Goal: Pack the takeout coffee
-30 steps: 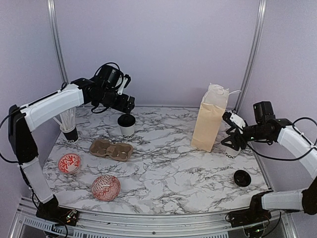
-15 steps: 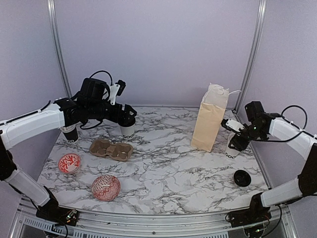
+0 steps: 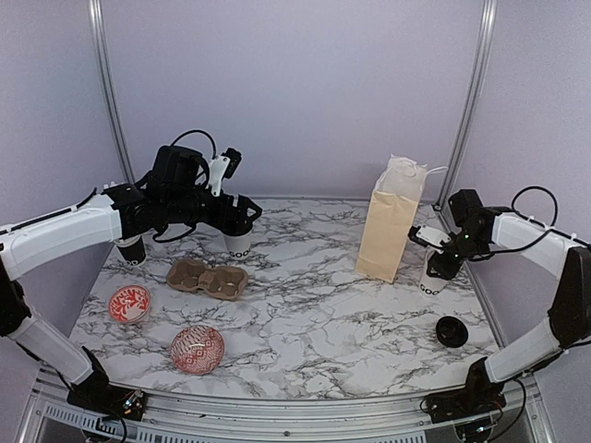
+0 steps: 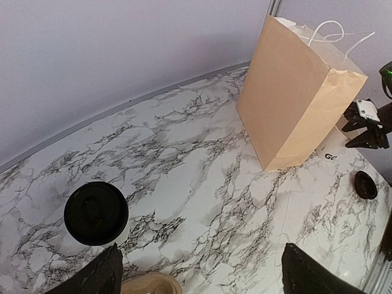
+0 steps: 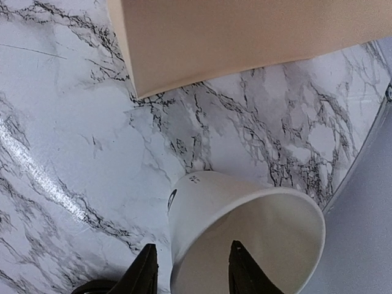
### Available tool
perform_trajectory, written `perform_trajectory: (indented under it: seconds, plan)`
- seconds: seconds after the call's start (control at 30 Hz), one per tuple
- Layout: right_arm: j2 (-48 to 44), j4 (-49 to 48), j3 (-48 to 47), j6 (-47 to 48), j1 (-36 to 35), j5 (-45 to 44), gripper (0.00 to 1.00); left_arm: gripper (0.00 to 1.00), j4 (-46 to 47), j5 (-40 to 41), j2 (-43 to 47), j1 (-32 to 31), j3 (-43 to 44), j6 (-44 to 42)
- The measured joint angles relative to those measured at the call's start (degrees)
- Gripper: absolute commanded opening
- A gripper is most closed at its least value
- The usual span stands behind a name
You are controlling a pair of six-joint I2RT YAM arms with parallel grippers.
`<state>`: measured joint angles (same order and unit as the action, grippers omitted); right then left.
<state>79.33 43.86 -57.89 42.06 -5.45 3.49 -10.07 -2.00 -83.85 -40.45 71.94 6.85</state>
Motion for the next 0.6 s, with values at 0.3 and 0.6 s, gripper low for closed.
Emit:
perform_trajectory:
  seconds: [0.3, 0.6]
  plan:
    - [-1.2, 2.9, 0.1, -0.3, 0.0, 1.9, 0.06, 0.90, 0.0, 0.3, 0.0, 0.0, 0.0, -0.6]
    - [-10.5, 9.7, 2.7, 1.7, -5.8, 10.0, 0.03, 0.90, 0.0, 1.1, -0.2, 0.0, 0.0, -0.7]
